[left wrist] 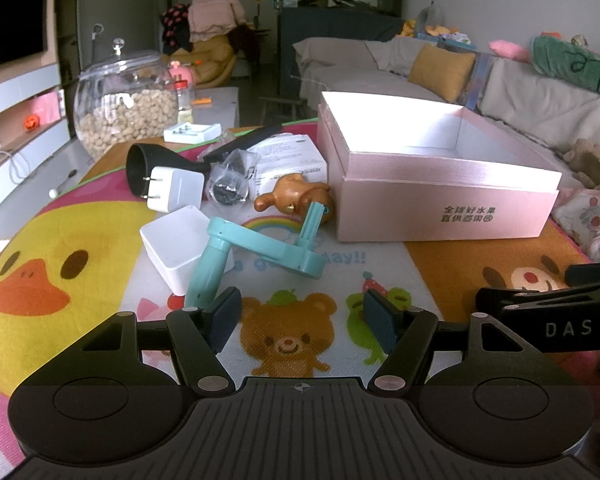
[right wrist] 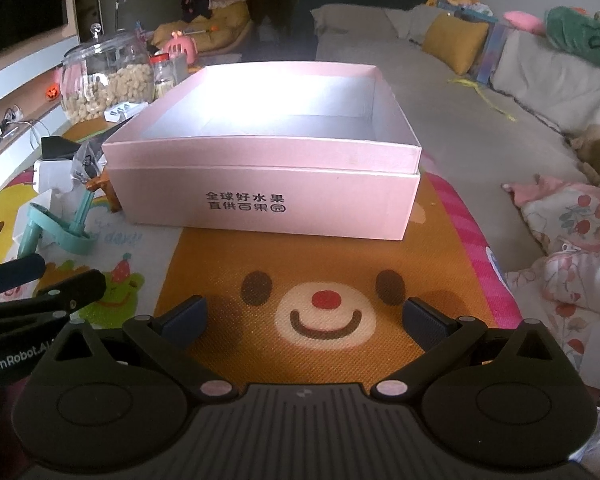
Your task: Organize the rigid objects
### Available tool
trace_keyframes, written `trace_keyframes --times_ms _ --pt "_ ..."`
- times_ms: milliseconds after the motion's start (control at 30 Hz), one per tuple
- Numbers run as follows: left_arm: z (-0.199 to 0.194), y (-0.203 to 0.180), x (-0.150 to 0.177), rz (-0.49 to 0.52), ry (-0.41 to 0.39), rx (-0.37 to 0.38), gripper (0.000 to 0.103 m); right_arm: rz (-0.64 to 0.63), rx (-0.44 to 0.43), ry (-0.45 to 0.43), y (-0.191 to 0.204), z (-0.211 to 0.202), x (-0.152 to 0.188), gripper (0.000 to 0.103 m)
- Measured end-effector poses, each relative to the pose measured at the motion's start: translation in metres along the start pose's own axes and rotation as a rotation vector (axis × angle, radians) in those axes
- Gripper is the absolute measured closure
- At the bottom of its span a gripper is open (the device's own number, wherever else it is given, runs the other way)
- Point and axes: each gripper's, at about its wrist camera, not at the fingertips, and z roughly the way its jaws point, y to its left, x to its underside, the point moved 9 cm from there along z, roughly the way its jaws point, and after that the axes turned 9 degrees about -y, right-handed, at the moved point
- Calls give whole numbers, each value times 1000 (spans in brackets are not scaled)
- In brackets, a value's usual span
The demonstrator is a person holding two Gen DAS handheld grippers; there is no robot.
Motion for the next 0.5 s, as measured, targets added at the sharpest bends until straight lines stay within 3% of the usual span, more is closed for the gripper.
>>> trace_keyframes --times_ms 133,167,200,267,367,400,433,500 --pt "-13 14 -13 -77 -60 88 36 -15 -12 29 3 0 -3 2" --pt "-22 26 -23 -98 -104 95 36 -32 -33 35 8 -1 -8 11" --pt "-31 35 -32 -115 -137 97 36 -50 -60 13 16 -4 -18 14" --pt "-44 66 -55 -167 -201 98 37 -94 -103 -100 37 -16 -57 13" --pt "-45 120 -80 -249 -250 89 38 -133 -173 -303 78 -28 -132 1" --pt "-41 136 -84 -272 -261 85 38 -160 -202 -320 95 -23 -155 1" --pt "-35 156 -88 -301 -270 74 39 -209 -262 -292 118 -11 -175 1" --pt "-23 188 -93 -366 -263 43 39 -284 -408 -149 165 26 -202 2"
